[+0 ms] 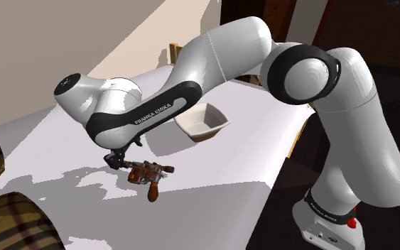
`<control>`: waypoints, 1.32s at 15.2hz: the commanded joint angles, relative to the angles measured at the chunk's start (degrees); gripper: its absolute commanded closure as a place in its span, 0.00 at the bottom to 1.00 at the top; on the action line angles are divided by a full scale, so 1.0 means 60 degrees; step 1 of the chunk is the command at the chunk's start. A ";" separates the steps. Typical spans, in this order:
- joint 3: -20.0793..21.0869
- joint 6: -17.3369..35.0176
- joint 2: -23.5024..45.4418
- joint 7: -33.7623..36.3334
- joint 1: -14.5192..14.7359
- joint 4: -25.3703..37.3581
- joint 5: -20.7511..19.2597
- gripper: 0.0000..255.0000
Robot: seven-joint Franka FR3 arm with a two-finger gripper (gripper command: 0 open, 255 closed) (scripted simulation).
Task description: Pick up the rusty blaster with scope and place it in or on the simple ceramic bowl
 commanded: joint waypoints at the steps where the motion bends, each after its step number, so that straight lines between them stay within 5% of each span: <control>1: -0.0081 -0.0342 0.0908 -0.0042 0.0390 0.1139 -0.0213 0.00; 17: -0.0210 0.0350 0.1367 0.0064 0.0327 0.0871 -0.0400 0.00; 18: -0.0210 0.0350 0.1367 0.0064 0.0327 0.0871 -0.0400 1.00; 20: -0.0210 0.0350 0.1367 0.0064 0.0327 0.0871 -0.0400 1.00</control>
